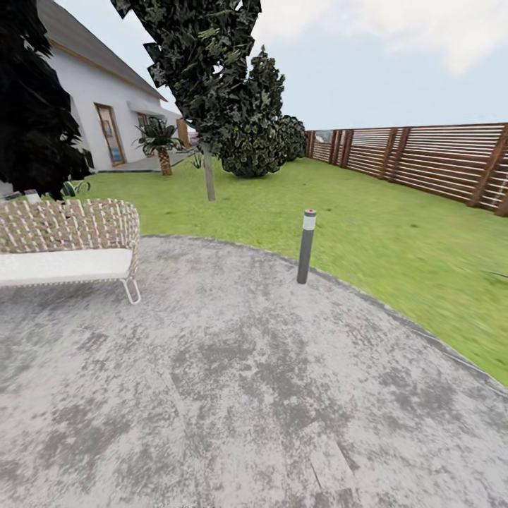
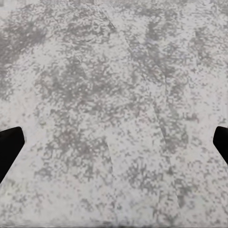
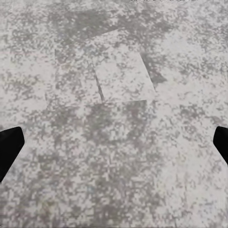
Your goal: In the garden, pick up the pesticide atomizer on the floor and spray pesticide onto both trees until each tree trunk is fully covered.
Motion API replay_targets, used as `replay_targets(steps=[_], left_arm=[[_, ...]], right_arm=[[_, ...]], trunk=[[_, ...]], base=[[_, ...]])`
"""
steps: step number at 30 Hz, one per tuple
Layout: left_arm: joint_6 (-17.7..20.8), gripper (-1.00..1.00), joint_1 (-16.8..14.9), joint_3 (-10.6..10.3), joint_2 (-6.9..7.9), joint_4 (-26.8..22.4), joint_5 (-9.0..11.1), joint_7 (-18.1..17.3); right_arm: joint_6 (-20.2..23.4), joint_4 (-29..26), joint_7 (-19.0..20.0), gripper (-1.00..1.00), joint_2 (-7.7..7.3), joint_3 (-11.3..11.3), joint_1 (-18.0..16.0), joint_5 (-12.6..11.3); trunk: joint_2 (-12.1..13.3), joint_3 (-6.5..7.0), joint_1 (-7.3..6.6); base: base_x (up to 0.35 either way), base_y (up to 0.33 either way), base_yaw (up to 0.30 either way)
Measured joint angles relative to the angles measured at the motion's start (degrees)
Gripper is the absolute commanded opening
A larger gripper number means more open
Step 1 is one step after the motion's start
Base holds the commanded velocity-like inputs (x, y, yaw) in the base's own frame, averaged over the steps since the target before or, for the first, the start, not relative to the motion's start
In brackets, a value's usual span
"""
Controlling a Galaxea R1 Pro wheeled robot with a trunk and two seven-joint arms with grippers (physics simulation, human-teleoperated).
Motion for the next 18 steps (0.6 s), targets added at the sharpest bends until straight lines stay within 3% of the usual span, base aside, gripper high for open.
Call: replay_targets(steps=[18], left_arm=[[-0.01,1.00,0.00,0.00,0.00,0.00,0.00,0.00]], right_arm=[[0.00,0.00,0.00,1.00,0.00,0.00,0.00,0.00]], trunk=[[-7.22,-3.23,3.95]], base=[[0.000,0.000,0.280]])
